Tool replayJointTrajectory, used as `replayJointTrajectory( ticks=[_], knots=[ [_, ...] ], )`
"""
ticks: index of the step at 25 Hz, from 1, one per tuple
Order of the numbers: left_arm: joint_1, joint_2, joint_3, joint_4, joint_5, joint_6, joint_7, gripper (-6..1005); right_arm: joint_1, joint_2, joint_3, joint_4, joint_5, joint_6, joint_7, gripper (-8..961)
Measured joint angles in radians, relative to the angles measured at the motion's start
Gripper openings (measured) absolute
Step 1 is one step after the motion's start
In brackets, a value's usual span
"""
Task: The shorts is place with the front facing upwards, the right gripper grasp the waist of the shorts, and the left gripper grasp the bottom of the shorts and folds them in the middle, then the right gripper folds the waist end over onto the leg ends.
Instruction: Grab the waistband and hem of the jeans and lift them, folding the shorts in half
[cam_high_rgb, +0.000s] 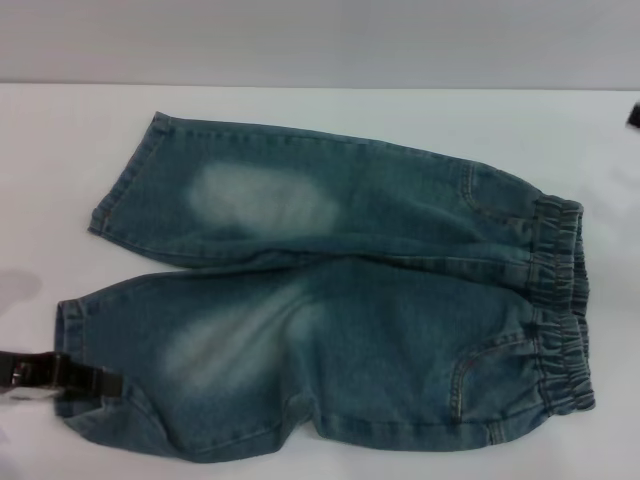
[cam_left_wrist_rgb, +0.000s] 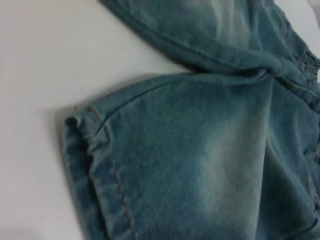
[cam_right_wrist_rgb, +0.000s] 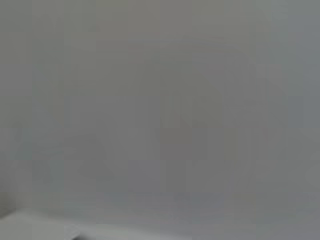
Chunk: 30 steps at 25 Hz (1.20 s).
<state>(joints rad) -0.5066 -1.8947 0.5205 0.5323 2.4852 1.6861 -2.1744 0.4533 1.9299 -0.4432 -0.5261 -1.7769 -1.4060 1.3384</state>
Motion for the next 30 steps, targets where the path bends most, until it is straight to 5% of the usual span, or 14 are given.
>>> replayJointTrajectory(
  ticks=[6,14,20,30],
  knots=[
    [-0.006,-0.003,-0.029,0.0,-0.008,-0.004,0.037,54,0.067,-0.04,-0.008,-0.175,-0.328,-0.281,0.251,602],
    [-0.027,-0.009,-0.03,0.0,-0.013,-0.005,0.058,57,0.129,-0.079,-0.031,-0.269,-0.468,-0.522,0.35,601],
    [-0.04,-0.01,-0.033,0.001,-0.014,-0.009,0.069,59,0.153,-0.083,-0.097,-0.33,-0.52,-0.672,0.33,601],
    [-0.066,-0.01,-0.034,0.002,-0.016,-0.022,0.06,62,0.174,-0.073,-0.218,-0.342,-0.668,-0.662,0.327,602]
  ],
)
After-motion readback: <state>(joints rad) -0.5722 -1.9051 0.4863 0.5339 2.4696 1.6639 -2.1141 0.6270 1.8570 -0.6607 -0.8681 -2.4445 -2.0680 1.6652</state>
